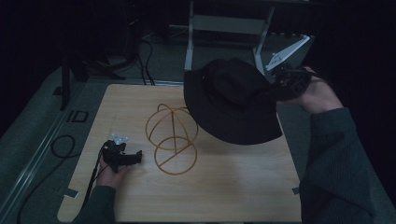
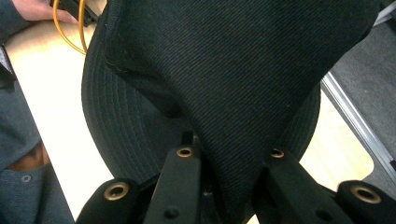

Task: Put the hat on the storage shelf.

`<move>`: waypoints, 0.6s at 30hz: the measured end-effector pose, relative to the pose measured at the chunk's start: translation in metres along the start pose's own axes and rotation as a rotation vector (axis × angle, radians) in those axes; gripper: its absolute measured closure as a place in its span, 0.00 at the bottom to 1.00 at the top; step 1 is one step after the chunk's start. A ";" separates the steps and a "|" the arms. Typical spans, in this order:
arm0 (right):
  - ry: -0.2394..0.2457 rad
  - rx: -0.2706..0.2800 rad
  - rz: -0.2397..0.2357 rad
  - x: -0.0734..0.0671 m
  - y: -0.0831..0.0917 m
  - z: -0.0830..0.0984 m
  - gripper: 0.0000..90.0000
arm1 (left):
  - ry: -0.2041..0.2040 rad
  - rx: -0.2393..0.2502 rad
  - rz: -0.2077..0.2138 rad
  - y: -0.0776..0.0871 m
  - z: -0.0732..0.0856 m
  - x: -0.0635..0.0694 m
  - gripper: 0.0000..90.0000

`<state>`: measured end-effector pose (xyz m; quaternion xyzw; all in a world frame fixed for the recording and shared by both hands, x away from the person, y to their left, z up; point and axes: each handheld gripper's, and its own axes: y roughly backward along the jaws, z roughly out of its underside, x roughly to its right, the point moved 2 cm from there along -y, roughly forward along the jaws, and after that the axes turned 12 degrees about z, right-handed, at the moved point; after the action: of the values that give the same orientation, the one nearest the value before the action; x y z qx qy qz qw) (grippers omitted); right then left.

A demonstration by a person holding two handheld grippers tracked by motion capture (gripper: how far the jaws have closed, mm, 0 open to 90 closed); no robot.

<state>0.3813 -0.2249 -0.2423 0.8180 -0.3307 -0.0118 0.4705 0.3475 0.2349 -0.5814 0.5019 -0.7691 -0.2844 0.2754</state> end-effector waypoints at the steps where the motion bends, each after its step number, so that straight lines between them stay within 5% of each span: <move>1: 0.000 0.005 -0.001 0.000 0.000 -0.001 0.94 | 0.000 0.000 0.000 0.000 0.000 0.000 0.01; 18: 0.052 0.071 -0.074 -0.017 0.002 -0.019 0.94 | -0.004 0.000 0.002 0.000 0.000 0.000 0.01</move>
<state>0.3732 -0.2019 -0.2349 0.8459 -0.2878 0.0039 0.4490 0.3477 0.2346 -0.5815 0.5003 -0.7702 -0.2852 0.2742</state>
